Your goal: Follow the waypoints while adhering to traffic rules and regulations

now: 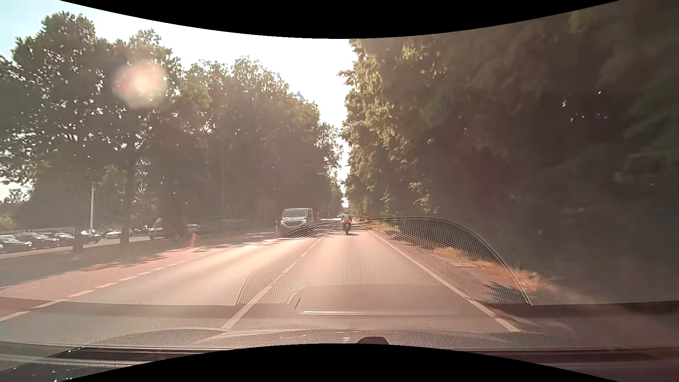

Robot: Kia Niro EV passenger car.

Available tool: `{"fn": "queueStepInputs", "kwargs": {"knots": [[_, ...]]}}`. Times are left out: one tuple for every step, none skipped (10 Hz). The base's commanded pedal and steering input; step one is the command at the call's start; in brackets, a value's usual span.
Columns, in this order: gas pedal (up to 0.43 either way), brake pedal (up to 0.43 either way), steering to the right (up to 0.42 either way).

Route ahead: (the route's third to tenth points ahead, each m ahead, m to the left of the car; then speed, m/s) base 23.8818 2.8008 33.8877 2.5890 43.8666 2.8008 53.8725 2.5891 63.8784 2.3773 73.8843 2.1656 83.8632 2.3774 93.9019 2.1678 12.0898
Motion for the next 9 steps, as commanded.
{"fn": "queueStepInputs", "kwargs": {"knots": [[0.169,0.0,0.001],[0.169,0.0,0.001],[0.169,0.0,0.001],[0.169,0.0,0.001],[0.169,0.0,0.001],[0.177,0.0,0.001],[0.177,0.0,0.001],[0.177,0.0,0.001],[0.177,0.0,0.001]]}}
